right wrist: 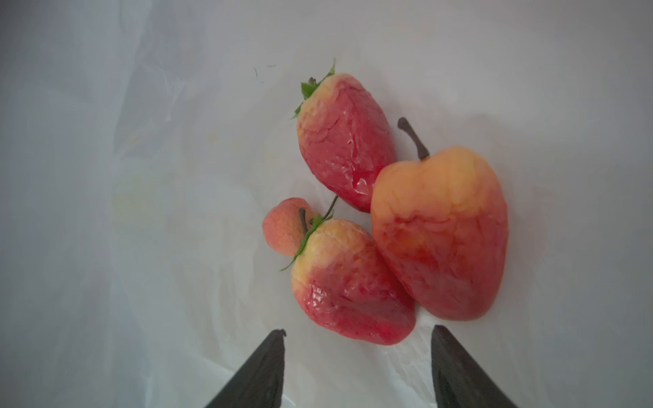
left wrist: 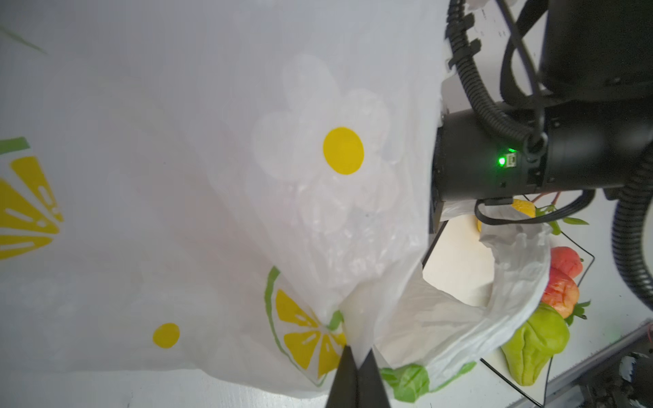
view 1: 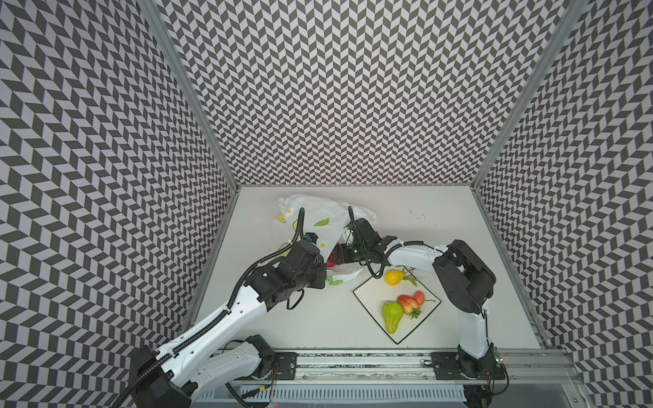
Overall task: Take the fake fruits out of the plastic bag
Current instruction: 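Lower the right gripper onto the red-yellow peach in the bag and grasp it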
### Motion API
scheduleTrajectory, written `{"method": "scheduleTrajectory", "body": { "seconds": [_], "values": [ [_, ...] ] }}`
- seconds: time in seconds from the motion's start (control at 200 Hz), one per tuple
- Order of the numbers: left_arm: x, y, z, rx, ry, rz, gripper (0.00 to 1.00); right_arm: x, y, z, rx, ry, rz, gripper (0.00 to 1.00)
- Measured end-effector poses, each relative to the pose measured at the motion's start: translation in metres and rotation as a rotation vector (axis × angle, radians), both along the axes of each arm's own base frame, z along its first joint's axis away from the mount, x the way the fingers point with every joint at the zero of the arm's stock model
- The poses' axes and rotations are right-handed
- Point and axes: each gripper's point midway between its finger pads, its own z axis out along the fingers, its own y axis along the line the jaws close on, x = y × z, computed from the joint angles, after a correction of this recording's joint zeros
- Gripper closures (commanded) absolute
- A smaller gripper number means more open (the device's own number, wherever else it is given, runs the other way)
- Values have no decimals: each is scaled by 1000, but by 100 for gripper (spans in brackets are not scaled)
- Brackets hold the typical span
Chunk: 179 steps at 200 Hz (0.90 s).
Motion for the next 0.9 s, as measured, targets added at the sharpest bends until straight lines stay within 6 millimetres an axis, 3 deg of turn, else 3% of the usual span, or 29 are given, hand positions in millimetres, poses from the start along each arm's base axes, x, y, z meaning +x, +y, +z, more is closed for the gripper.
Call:
{"method": "scheduleTrajectory", "body": {
  "seconds": [0.411, 0.896],
  "values": [
    [-5, -8, -13, -9, 46, -42, 100, 26, -1, 18, 16, -21, -131, 34],
    [-4, -10, -12, -17, 42, -47, 100, 46, 23, 2, -21, -83, -172, 24]
  ]
}}
